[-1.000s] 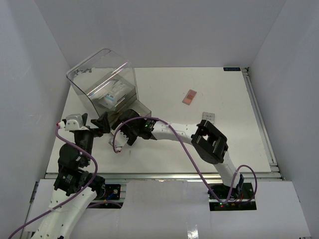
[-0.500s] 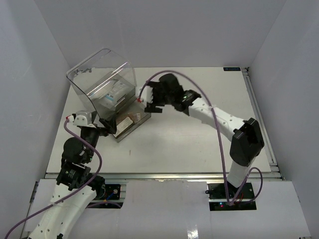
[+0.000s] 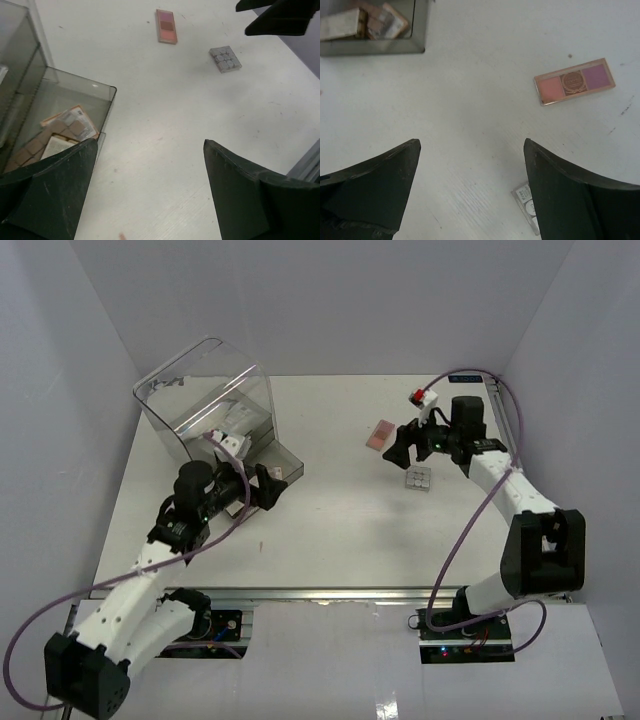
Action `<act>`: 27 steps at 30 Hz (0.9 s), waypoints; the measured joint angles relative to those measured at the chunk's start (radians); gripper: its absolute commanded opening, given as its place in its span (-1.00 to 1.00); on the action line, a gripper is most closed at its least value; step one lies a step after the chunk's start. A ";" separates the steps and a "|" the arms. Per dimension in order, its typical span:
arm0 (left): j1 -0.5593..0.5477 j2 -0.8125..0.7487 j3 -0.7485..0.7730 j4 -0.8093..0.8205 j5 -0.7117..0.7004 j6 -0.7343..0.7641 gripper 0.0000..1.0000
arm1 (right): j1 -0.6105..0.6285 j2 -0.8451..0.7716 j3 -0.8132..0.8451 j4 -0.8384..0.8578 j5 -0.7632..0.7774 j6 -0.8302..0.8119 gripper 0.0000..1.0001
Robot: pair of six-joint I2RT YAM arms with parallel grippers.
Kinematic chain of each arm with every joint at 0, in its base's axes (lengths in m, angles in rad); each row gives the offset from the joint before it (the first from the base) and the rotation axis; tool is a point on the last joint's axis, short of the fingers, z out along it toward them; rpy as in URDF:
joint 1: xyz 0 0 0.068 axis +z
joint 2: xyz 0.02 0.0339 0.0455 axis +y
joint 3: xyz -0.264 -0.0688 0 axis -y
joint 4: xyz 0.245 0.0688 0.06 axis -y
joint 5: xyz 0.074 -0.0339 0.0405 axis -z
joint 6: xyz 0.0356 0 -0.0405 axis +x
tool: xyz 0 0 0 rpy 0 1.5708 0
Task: Organize the makeup
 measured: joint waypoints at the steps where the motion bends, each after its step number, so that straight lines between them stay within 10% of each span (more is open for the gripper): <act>1: -0.003 0.070 0.037 0.000 0.027 -0.016 0.94 | -0.033 -0.042 -0.051 0.038 -0.019 0.027 0.80; 9: -0.191 0.661 0.543 -0.049 0.067 -0.067 0.80 | -0.373 -0.210 -0.252 0.294 -0.225 0.266 0.82; 27: -0.282 1.679 1.549 -0.165 -0.078 0.051 0.88 | -0.401 -0.245 -0.282 0.388 -0.354 0.335 0.84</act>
